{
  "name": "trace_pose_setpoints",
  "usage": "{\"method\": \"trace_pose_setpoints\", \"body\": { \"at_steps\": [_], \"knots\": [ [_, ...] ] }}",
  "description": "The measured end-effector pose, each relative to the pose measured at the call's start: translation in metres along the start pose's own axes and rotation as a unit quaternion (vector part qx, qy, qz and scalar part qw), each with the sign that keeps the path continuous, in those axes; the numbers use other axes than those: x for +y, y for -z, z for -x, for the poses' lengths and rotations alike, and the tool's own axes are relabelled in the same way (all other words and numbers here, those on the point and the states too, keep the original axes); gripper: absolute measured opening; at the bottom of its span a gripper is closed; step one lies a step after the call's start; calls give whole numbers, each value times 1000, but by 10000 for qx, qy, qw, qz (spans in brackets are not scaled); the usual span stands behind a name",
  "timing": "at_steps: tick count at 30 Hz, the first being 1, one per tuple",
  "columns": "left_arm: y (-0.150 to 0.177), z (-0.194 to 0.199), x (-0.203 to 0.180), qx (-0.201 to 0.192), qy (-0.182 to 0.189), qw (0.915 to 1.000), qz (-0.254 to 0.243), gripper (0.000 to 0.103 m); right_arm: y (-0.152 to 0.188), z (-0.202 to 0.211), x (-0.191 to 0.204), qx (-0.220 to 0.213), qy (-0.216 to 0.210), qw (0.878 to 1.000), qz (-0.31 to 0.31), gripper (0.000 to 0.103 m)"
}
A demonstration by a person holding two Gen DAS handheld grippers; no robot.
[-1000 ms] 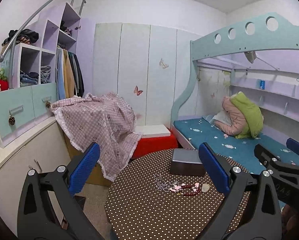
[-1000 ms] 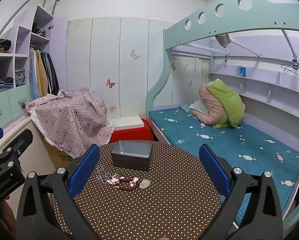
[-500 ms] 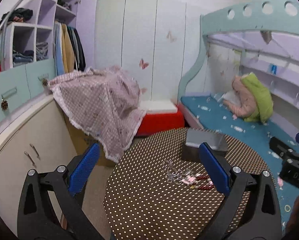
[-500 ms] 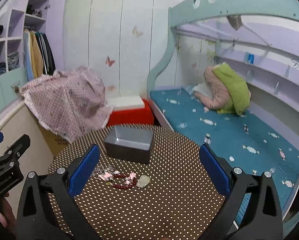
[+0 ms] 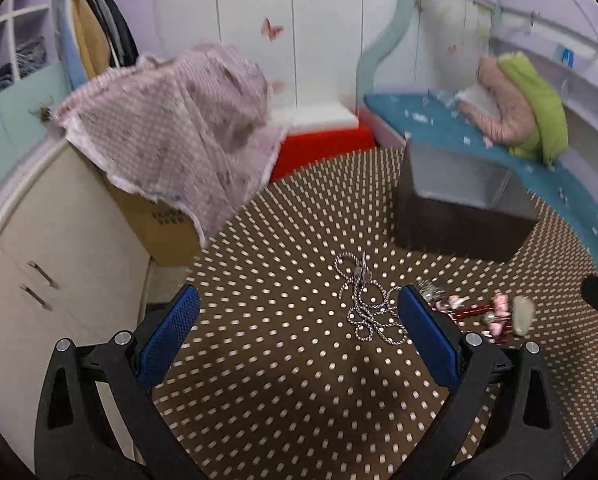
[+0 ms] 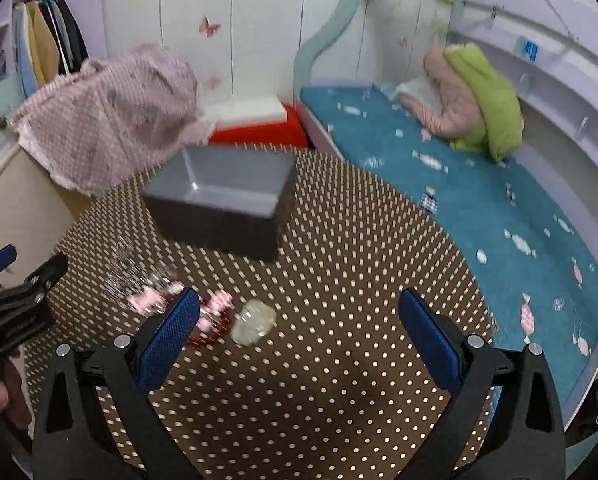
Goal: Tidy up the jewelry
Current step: 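Grasp the silver chain necklace with the left gripper while the right gripper grasps the jade pendant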
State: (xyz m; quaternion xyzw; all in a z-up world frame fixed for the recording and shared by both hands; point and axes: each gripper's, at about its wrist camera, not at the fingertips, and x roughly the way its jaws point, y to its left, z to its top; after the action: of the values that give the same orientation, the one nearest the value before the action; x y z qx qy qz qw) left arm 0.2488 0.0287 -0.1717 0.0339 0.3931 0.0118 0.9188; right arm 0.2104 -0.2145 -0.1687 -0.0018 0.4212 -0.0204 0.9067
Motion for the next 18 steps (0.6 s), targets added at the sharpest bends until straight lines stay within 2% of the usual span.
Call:
{"method": "trace_pose_setpoints", "body": {
  "at_steps": [3, 8, 12, 14, 15, 17, 18],
  "knots": [
    [3, -28, -11, 222, 16, 9997, -56, 98, 2, -15, -6, 214, -16, 9998, -17, 95],
    [0, -74, -22, 495, -26, 9986, -192, 98, 9, -39, -12, 548, -314, 9980, -25, 95],
    [0, -88, -23, 576, 142, 9981, -191, 97, 12, -48, -9, 664, -527, 9964, 75, 95],
    [0, -89, -23, 543, 328, 9978, -166, 85, 12, -52, -6, 701, -602, 9957, 99, 95],
    [-1, -88, -21, 539, 499, 9972, -118, 73, 12, -55, -4, 716, -594, 9956, 126, 95],
    [-1, -87, -22, 482, 529, 9973, -175, 56, 12, -61, -1, 748, -628, 9951, 147, 90],
    [-1, -87, -23, 475, 603, 9968, -215, 46, 12, -64, 2, 780, -677, 9946, 135, 83]
  ]
}}
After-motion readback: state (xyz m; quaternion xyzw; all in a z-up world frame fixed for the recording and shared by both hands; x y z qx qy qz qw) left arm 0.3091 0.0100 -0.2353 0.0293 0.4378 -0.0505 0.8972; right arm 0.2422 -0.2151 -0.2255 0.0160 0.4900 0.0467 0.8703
